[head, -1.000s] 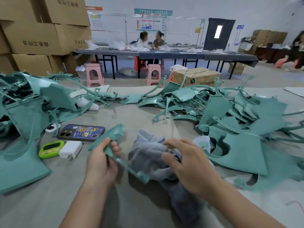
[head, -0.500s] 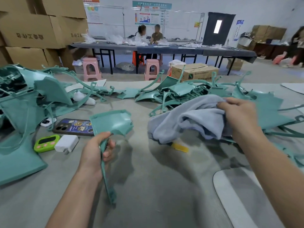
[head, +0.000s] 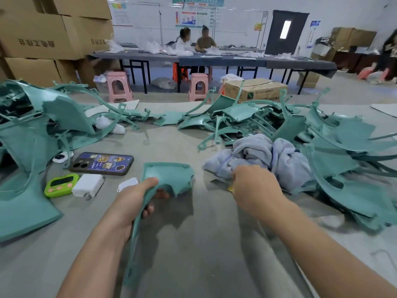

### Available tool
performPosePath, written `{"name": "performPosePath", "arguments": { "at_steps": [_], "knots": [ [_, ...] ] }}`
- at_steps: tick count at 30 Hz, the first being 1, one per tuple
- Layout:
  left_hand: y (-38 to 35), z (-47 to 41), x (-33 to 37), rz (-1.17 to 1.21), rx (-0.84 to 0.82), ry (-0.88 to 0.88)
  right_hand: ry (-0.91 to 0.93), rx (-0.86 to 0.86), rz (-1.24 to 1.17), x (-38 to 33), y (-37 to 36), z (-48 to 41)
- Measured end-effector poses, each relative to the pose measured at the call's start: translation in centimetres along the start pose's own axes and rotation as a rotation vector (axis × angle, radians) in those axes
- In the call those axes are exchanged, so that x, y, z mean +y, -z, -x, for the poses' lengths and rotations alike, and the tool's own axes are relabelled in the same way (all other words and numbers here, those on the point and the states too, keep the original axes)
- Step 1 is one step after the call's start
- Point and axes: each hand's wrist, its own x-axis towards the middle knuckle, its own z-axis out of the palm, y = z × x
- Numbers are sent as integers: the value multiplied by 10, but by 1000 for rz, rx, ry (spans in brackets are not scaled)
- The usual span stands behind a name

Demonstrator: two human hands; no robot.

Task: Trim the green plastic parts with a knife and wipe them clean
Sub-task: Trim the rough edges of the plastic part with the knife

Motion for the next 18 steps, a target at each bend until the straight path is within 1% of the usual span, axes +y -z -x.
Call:
{"name": "performPosePath", "arguments": {
  "at_steps": [2, 4, 6, 8, 10, 11, 12, 14, 15, 16, 18],
  "knots": [
    [-1, -1, -1, 3, -4, 8, -120, -115, -40, 4, -13, 7],
    [-2, -3, -2, 83, -2, 4, -185, -168, -68, 5, -20, 8],
    [-2, -6, -4, 182, 27, 15, -206, -165, -70, 8, -22, 6],
    [-1, -8, -4, 239, 44, 42, -193, -142, -15, 12, -17, 9],
    [1, -7, -2, 255, 40, 46, -139, -60, -24, 20, -13, 13],
    [1, -6, -2, 221, 37, 36, -118, 8, -104, 22, -14, 17],
    [2, -5, -1, 170, 28, 28, -107, 76, -234, 21, -14, 20],
    [-1, -1, 0, 83, -7, 36, -111, 218, -554, 15, -17, 23],
    [-2, 1, 0, 54, -27, 42, -117, 237, -690, 11, -19, 24],
    [-4, 3, 1, 17, -44, 44, -119, 221, -796, 7, -21, 25],
    [-4, 5, 2, -108, -77, 52, -108, 131, -906, 0, -29, 26]
  ]
}}
